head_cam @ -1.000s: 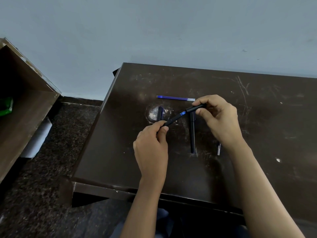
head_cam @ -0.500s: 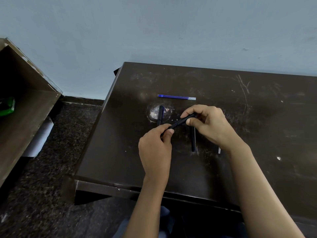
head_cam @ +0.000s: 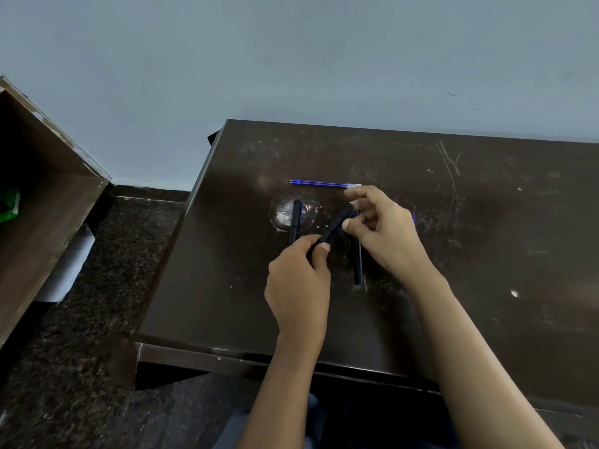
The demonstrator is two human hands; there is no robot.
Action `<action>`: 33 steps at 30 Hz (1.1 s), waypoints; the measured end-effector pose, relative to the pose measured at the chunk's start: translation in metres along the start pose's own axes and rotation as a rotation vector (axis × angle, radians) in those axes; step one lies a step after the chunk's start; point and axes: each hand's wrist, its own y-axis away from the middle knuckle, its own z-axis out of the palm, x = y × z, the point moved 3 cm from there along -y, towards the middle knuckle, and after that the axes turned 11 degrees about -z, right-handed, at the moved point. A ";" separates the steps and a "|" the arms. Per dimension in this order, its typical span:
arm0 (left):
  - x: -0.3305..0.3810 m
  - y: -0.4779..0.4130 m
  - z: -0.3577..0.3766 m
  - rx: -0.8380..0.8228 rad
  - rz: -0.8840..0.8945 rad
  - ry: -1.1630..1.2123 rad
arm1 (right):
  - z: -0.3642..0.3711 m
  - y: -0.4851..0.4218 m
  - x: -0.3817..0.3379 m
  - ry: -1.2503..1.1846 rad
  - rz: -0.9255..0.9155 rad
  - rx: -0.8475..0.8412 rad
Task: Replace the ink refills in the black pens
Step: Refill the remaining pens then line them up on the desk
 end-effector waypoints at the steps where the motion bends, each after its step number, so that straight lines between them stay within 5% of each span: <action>1: 0.000 0.000 0.003 -0.020 -0.002 0.027 | 0.000 0.000 0.003 0.028 0.028 0.030; 11: -0.003 -0.002 0.022 -0.286 0.018 0.027 | 0.012 0.008 0.017 0.259 0.164 -0.106; 33: -0.005 0.000 0.024 -0.248 0.152 -0.058 | 0.012 0.008 0.015 0.105 0.271 -0.182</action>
